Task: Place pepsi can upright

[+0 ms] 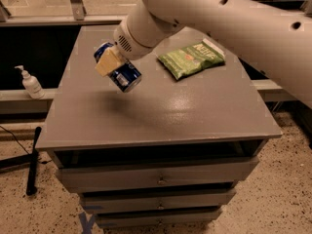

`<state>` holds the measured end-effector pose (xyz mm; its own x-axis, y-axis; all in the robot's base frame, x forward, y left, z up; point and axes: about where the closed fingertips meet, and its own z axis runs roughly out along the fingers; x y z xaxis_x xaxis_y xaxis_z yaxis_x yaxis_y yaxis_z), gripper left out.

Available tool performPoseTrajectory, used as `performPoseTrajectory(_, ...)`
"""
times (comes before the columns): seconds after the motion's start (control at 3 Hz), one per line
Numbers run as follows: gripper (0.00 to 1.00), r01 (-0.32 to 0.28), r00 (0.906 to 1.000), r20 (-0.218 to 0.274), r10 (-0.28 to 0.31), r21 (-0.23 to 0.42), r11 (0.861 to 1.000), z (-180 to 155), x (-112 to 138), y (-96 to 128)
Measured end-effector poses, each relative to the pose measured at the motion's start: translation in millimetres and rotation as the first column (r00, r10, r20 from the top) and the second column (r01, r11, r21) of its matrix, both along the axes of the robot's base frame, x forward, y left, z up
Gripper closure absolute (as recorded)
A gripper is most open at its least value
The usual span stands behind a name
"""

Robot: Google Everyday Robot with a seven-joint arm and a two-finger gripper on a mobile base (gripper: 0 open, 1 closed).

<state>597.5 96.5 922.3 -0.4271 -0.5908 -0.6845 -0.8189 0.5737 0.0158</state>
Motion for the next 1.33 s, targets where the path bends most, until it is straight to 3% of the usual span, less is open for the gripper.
performPoseTrajectory(0.33,1.00,0.000,1.0000,0.000,0.000,0.000,1.000,0.0,0.0,0.0)
performPoseTrajectory(0.67,1.00,0.013,0.9991,0.039,-0.015,0.047,0.999,0.4,14.6,7.9)
performPoseTrajectory(1.0,1.00,0.026,0.9919,0.120,-0.043,0.139,0.990,-2.7,47.3,30.2)
performPoseTrajectory(1.33,1.00,0.014,0.9742,0.216,-0.064,0.225,0.974,0.3,76.0,54.7)
